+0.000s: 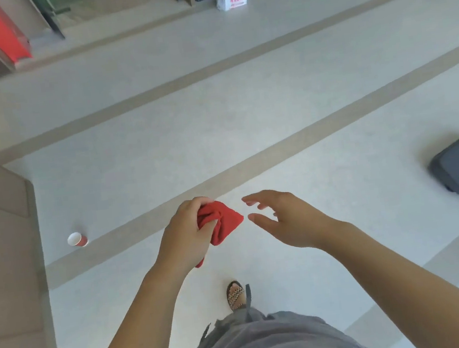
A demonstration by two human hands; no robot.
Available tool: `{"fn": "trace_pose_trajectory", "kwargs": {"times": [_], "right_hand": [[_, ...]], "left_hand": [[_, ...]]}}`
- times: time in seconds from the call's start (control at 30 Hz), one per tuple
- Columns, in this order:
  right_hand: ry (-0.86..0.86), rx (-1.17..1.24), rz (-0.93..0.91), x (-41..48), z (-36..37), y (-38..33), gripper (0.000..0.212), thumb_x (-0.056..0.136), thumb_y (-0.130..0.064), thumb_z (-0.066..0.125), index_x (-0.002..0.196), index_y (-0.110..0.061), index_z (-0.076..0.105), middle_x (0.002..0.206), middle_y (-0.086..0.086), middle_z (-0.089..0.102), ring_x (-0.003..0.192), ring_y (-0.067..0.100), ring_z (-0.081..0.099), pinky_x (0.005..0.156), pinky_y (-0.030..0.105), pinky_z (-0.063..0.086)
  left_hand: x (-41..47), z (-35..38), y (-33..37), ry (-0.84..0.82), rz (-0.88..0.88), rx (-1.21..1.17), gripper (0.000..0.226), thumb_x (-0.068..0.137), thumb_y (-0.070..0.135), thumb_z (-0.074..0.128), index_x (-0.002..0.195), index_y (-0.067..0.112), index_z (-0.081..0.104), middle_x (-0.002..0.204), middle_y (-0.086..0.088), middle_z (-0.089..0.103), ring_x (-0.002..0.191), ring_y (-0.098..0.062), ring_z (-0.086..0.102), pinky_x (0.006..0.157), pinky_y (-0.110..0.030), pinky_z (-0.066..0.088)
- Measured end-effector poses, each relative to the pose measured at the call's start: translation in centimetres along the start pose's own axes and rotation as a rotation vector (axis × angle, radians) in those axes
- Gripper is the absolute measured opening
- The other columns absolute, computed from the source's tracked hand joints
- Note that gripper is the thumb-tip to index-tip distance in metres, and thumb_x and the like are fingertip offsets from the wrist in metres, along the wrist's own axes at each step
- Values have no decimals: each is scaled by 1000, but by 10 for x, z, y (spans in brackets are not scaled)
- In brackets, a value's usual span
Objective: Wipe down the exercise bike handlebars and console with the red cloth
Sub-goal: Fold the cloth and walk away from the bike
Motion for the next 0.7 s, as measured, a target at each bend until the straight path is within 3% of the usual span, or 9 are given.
{"fn": "trace_pose_trajectory", "kwargs": {"times": [0.17,0.33,0.57,0.7], "right_hand": [[119,18,15,91,-65,27,39,94,-34,48,132,-25,47,130,-11,54,111,4,51,78,2,33],[225,117,71,176,-114,73,40,93,-34,49,132,-26,46,128,-11,53,106,2,52,86,16,41],[205,136,37,350,-218,142,41,94,-34,48,133,-26,44,132,-10,50,110,3,50,81,4,34],[186,159,26,434,-280,167,40,93,-37,48,133,-29,45,130,-13,50,109,1,50,85,12,38]], "left_hand": [[125,-21,52,-60,136,42,30,91,19,54,119,27,54,119,10,54,106,-9,54,91,-28,44],[250,-25,79,-131,187,88,28,90,18,55,116,28,55,116,11,55,105,-8,54,88,-24,43],[447,-29,128,-114,160,157,26,90,20,56,115,28,56,117,11,53,103,-9,55,87,-24,44],[547,-37,162,-130,145,171,26,91,21,55,115,29,55,118,11,53,103,-9,55,90,-27,47]]}}
Point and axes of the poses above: each hand's wrist, its own x-axis towards the middle knuckle, its own z-axis out of the palm, y = z × x, the point moved 1 cm from there along x, towards the middle knuckle
